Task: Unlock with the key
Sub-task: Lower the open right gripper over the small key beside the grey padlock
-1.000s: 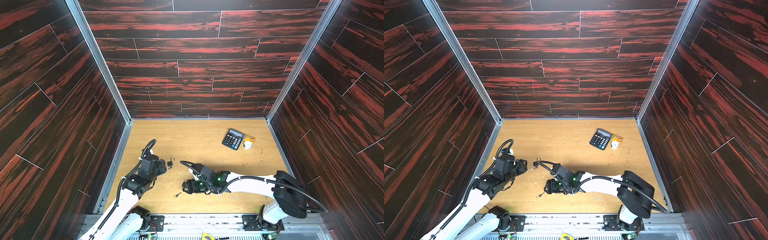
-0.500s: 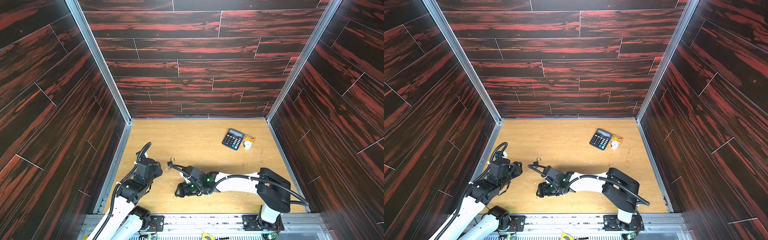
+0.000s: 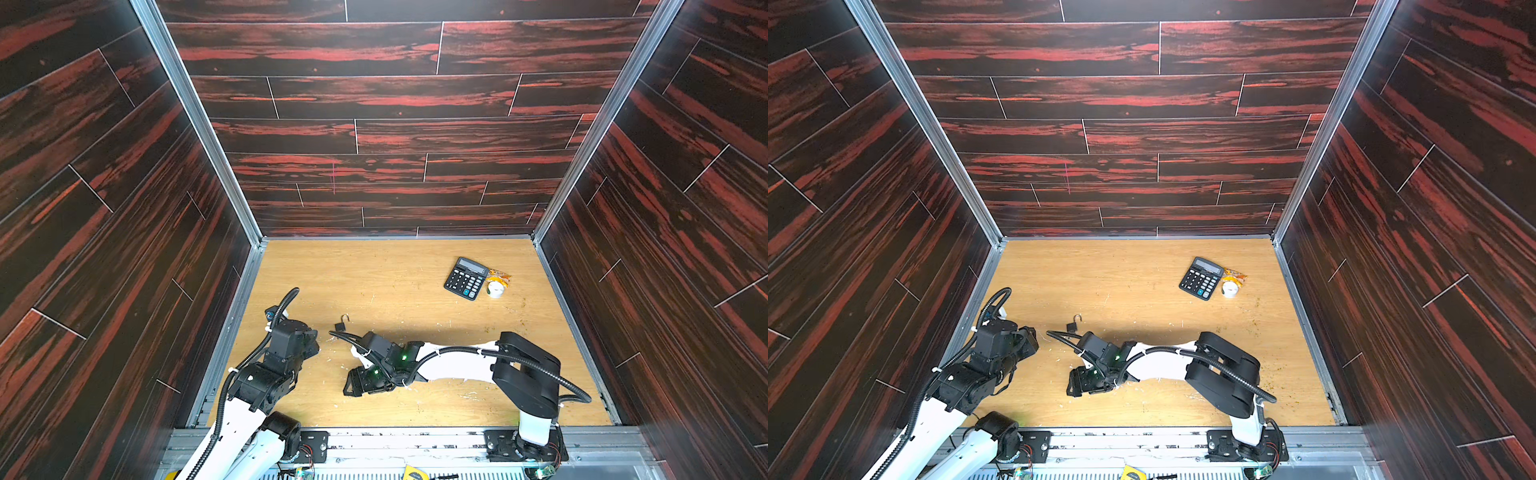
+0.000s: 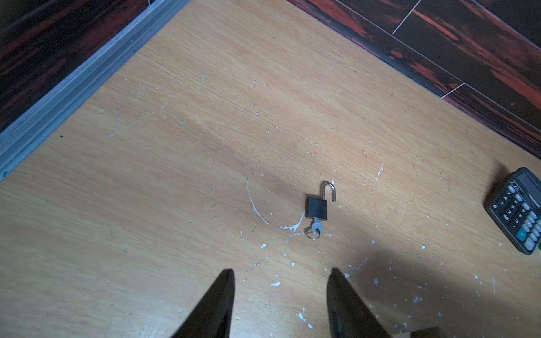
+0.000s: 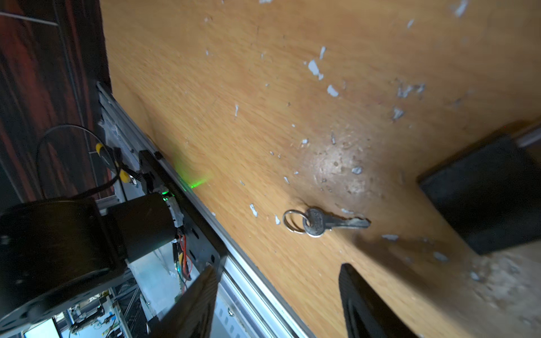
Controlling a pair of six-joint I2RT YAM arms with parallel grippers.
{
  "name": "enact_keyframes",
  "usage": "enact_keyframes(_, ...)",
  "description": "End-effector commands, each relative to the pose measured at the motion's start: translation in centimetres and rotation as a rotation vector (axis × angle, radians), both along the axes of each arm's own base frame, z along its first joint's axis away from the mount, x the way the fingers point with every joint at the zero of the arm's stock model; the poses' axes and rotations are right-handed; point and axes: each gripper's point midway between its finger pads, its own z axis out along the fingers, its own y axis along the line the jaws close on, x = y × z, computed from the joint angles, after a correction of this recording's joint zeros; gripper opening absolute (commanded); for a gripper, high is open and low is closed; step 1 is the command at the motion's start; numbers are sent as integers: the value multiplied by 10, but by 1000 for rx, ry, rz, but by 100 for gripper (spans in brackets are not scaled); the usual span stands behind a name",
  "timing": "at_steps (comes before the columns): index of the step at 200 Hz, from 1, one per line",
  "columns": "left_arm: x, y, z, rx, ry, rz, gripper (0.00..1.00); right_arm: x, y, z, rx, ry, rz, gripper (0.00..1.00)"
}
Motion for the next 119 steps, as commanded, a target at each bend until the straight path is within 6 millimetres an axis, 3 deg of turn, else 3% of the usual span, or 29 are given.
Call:
enact_keyframes(1, -4, 11, 18, 19, -37, 40, 54, -9, 2, -12, -34, 26, 28, 68)
enact_keyframes(119, -16, 29, 26, 56, -71, 113, 54, 6, 6, -39, -167, -24, 42, 69)
